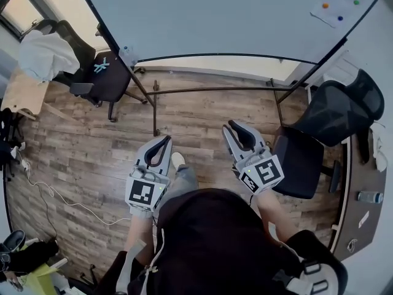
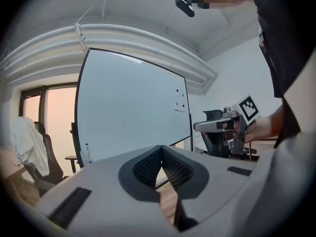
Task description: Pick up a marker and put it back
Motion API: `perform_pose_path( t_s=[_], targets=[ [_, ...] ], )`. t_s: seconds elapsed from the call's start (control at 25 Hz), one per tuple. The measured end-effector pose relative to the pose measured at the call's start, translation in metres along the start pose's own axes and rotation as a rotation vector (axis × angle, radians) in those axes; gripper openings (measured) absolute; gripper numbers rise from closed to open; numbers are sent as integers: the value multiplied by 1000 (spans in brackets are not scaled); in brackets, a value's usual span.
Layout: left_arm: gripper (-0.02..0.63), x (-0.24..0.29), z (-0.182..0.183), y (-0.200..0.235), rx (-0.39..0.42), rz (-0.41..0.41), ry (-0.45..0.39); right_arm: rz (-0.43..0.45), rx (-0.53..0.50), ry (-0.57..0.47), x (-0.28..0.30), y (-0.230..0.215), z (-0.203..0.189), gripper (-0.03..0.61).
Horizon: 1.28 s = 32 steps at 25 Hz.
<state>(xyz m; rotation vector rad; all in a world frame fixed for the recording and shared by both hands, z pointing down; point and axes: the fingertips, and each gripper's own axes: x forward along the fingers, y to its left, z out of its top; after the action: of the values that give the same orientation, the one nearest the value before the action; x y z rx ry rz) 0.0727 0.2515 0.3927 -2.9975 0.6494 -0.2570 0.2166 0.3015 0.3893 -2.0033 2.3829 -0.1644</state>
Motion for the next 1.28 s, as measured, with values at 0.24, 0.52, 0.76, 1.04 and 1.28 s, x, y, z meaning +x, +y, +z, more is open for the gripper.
perform_pose_path(
  t_s=[0.24, 0.52, 0.76, 1.04, 1.28],
  targets=[
    [8, 47, -4, 83, -10, -20, 9, -8, -1, 17, 94, -20, 13, 83],
    [8, 75, -13, 192, -40, -9, 12, 4, 0, 54, 204, -18, 14, 81],
    [8, 75, -32, 256, -93, 24, 29, 14, -19, 78, 271, -12, 12, 83],
    [8, 55, -49, 299, -154, 100, 17, 74, -53, 125, 326, 2, 7, 81],
    [8, 42, -60, 328, -184, 198, 73, 174, -73, 156, 375, 14, 1, 83]
  ],
)
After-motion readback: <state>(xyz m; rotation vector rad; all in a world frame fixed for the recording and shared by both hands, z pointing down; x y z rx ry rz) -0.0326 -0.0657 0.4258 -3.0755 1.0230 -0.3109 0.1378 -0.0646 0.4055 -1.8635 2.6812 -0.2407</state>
